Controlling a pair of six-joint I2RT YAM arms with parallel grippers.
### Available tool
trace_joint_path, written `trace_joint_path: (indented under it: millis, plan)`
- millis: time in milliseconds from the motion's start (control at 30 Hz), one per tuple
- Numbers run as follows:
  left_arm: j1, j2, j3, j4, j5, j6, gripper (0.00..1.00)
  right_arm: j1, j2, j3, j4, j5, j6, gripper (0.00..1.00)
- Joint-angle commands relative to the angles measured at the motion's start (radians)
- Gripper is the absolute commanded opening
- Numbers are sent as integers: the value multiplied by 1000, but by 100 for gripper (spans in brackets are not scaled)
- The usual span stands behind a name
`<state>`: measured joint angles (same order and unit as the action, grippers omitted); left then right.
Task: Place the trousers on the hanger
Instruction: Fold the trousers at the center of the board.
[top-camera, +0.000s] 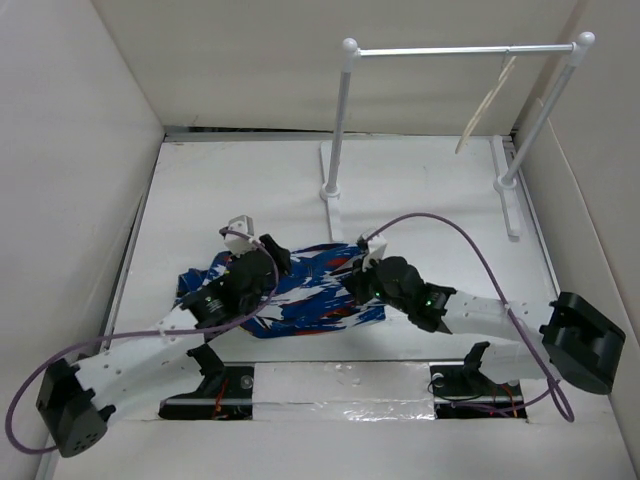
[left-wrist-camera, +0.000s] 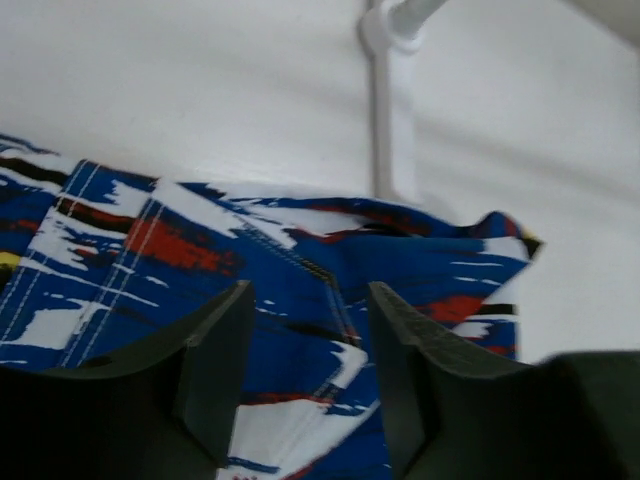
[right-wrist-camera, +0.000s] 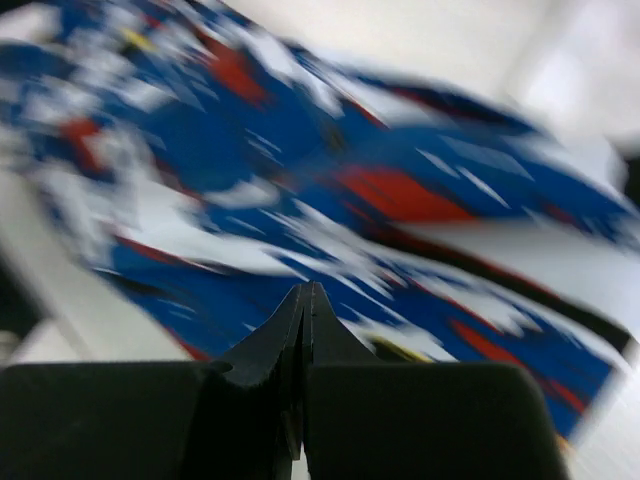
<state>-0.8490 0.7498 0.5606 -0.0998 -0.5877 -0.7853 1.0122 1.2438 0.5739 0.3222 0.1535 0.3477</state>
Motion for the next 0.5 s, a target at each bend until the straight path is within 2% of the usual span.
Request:
trace_joint_path:
  millis: [0,67,167,267,300,333,400,467]
  plan:
    - [33,104,-13,91,-10,-19,46,-55,-26,-106,32,15,66,0]
    - [95,187,-5,68,-52,-37,55,-55,-59,-176,66,8,79,0]
    - [172,265,15,66,-43,-38,58,-55,-113,-209,52,17,80,5]
    - [329,328,25,92,26,-16,59,-55,-188,-213,-11,41,73,18]
    - [365,344,28,94,38,-9,59,-55,-211,-226,-24,47,68,27]
    - [422,359,33,94,42,-2,59,-55,-236,-233,-53,53,68,31]
    - [471,419,50,86,45,9,59,-55,-317,-253,-81,69,70,40]
    - [499,477,85,43,31,9,59,-69,-372,-290,-109,75,70,44]
